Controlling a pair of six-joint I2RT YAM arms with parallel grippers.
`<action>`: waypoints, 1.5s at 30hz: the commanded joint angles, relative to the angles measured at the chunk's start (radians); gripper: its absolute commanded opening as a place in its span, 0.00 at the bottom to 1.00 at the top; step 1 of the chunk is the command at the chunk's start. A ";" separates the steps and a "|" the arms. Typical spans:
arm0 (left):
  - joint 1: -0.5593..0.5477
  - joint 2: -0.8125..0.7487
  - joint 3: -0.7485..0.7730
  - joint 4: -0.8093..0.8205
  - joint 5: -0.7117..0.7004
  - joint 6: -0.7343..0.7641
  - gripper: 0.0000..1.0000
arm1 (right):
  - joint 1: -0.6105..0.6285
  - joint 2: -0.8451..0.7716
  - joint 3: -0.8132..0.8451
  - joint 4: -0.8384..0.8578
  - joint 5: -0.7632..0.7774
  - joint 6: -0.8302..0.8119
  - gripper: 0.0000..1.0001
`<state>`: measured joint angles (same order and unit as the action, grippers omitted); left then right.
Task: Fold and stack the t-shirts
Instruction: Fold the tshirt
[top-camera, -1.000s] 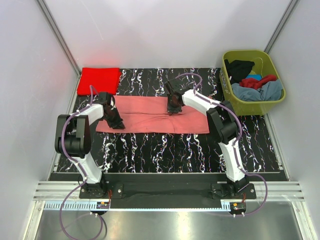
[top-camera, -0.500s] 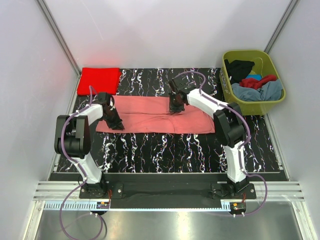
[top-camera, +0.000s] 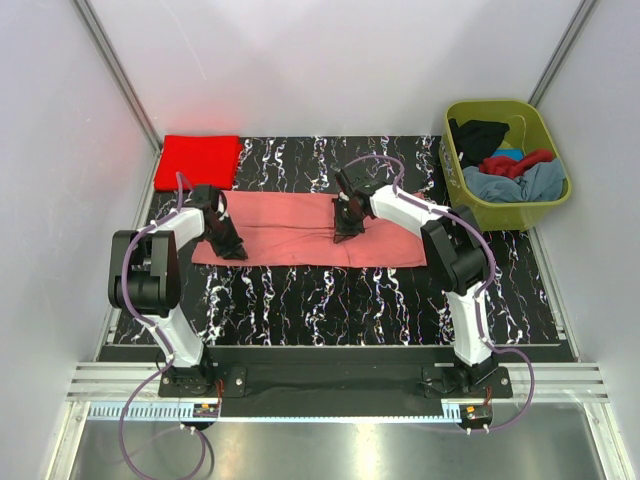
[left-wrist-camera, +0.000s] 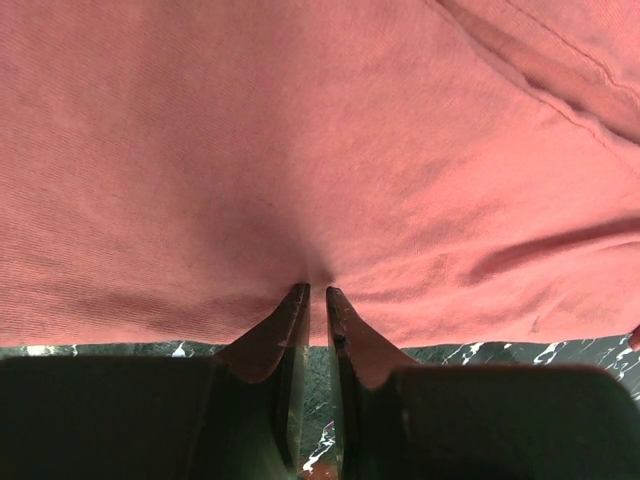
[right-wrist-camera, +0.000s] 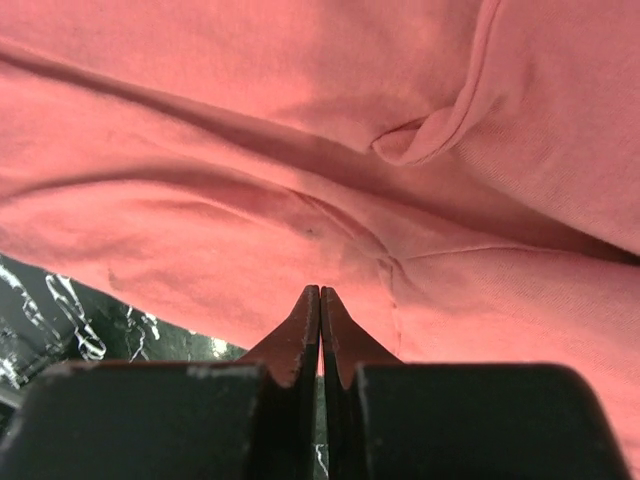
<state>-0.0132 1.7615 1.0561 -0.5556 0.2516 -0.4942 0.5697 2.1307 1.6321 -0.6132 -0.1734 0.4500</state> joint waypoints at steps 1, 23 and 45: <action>0.012 -0.014 -0.002 0.002 0.023 0.009 0.18 | 0.006 0.014 0.021 0.033 0.050 0.003 0.04; 0.012 -0.028 -0.007 -0.003 0.026 0.006 0.17 | -0.022 0.103 0.138 0.035 0.204 -0.002 0.02; 0.035 -0.143 0.016 -0.040 0.003 0.049 0.22 | -0.045 0.005 0.118 0.014 0.023 -0.042 0.23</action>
<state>0.0139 1.6966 1.0359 -0.5869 0.2569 -0.4740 0.5289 2.2520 1.7649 -0.5892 -0.1051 0.4076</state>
